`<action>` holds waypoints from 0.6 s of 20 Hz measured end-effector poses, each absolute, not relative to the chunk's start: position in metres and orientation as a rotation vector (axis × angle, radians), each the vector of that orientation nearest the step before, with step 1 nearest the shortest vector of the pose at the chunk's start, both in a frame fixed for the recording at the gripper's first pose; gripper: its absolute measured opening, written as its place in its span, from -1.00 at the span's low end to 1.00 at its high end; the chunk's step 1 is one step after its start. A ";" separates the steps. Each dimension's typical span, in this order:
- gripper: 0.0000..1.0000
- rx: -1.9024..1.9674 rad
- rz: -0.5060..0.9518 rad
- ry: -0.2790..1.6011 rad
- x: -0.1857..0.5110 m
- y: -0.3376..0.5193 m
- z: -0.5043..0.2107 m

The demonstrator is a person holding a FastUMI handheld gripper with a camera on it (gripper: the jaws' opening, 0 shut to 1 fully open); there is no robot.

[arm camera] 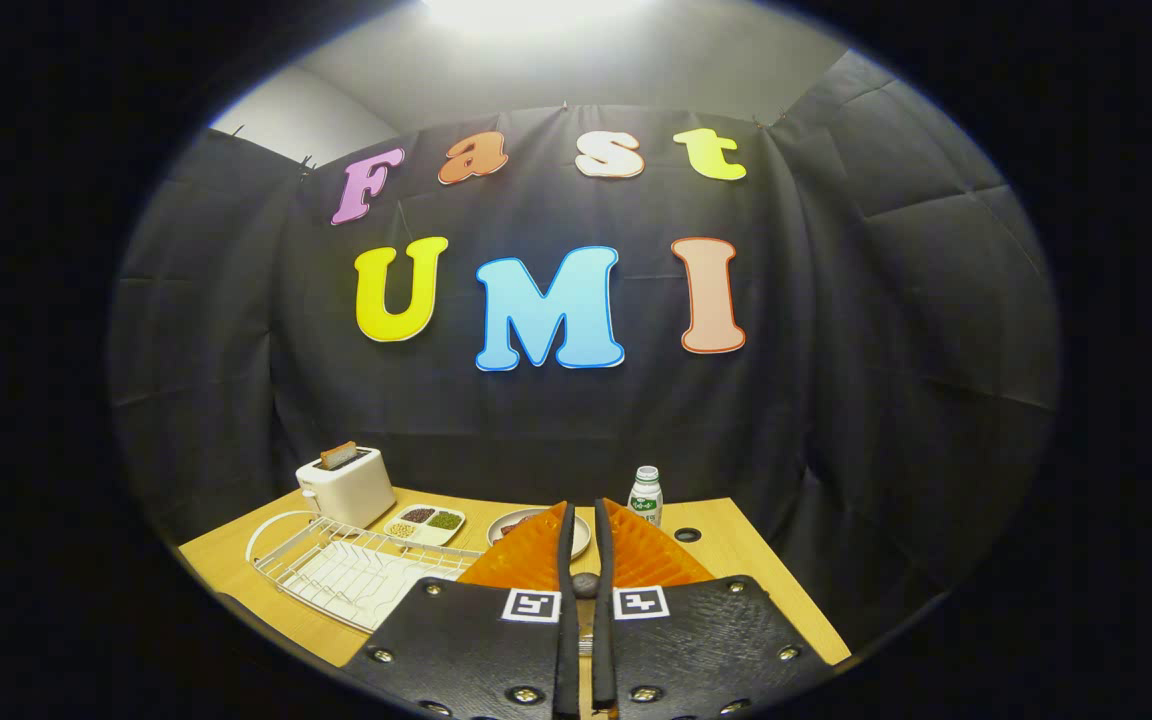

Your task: Take the plate from the dish rack, then take the spoon from the basket and place it into the plate.

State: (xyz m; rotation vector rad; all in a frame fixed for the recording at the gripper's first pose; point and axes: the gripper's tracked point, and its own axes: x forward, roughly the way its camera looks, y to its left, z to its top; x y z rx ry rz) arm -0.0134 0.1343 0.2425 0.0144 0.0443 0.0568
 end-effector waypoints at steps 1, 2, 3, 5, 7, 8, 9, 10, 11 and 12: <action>-0.90 0.007 0.062 0.045 -0.019 0.139 0.241; -0.90 -0.001 0.066 0.048 -0.024 0.142 0.239; -0.90 -0.009 0.068 0.053 -0.029 0.145 0.236; -0.90 -0.005 0.079 0.067 -0.038 0.154 0.231; -0.90 0.002 0.098 0.089 -0.044 0.166 0.222; -0.90 0.002 0.111 0.096 -0.047 0.173 0.218; -0.90 0.001 0.126 0.105 -0.049 0.180 0.213; -0.90 0.000 0.139 0.114 -0.052 0.187 0.209; -0.90 -0.001 0.154 0.123 -0.053 0.195 0.204; -0.90 0.001 0.170 0.130 -0.055 0.202 0.200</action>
